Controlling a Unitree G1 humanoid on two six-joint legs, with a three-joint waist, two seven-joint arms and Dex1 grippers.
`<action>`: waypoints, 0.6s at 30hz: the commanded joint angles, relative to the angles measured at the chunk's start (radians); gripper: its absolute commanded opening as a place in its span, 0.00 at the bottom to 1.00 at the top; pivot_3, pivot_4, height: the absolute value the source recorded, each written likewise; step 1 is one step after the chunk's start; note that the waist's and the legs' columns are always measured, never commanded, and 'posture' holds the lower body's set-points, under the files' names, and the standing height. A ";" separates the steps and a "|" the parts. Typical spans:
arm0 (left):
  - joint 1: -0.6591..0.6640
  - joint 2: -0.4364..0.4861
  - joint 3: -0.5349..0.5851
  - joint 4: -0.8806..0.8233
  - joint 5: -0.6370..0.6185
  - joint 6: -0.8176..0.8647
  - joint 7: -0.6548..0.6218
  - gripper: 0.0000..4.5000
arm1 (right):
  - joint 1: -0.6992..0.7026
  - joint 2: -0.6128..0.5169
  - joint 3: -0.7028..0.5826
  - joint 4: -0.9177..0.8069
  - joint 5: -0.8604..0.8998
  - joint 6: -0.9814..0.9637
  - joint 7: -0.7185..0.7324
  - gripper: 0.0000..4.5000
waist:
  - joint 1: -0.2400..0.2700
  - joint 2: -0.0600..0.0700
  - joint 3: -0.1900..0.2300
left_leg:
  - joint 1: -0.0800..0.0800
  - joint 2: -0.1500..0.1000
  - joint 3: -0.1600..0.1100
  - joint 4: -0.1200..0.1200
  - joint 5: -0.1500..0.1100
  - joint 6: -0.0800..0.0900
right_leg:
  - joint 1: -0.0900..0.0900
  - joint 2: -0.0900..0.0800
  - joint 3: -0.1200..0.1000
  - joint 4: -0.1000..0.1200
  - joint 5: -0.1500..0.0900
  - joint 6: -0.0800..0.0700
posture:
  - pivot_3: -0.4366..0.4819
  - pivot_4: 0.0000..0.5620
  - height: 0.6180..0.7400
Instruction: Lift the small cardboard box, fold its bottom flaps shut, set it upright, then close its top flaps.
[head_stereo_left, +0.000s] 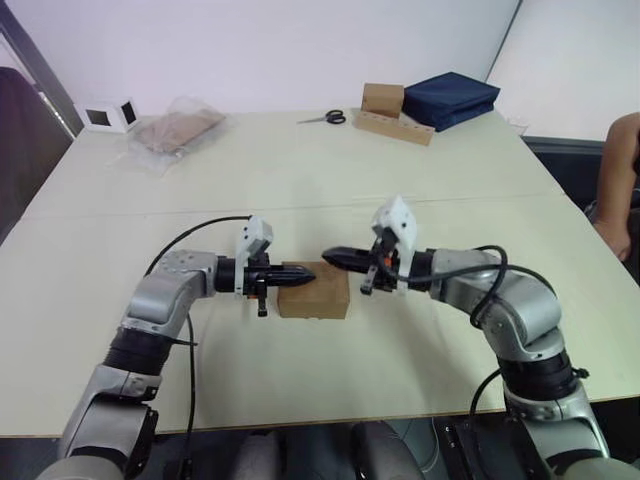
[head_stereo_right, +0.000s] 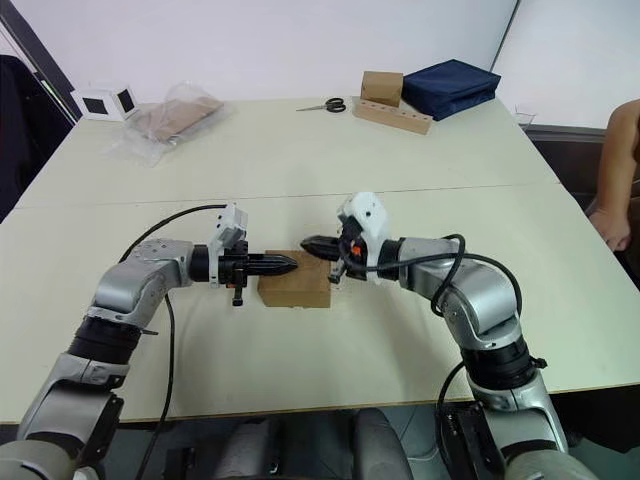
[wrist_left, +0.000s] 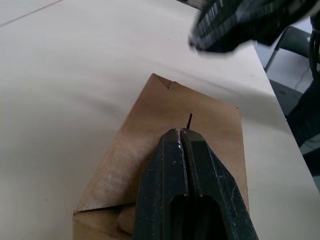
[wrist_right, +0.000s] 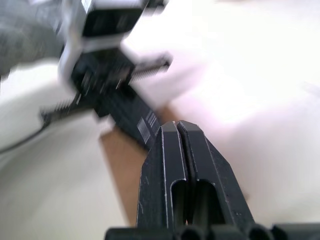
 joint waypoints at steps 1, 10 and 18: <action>0.019 0.030 0.020 -0.046 -0.004 0.017 0.019 0.01 | 0.014 -0.011 0.072 0.036 -0.044 -0.035 0.010 0.00 | 0.000 0.000 0.000 | 0.000 0.000 0.000 0.000 0.000 0.000 | 0.000 0.000 0.000 0.000 0.000 0.000 | 0.48 0.27 1.00; 0.056 0.061 0.008 -0.060 0.014 0.011 0.055 0.01 | 0.060 -0.047 0.185 0.084 -0.142 -0.108 0.038 0.00 | -0.001 0.000 0.000 | 0.001 0.000 0.000 0.000 0.000 0.000 | 0.001 0.000 0.000 0.000 0.000 0.000 | 0.48 0.27 1.00; 0.040 0.091 0.099 -0.184 -0.100 0.120 0.079 0.01 | 0.033 -0.060 0.017 -0.058 -0.008 -0.023 0.035 0.00 | 0.000 0.000 0.000 | 0.001 0.000 0.000 0.000 0.000 0.000 | 0.000 0.000 0.000 0.000 0.000 0.000 | 0.48 0.27 1.00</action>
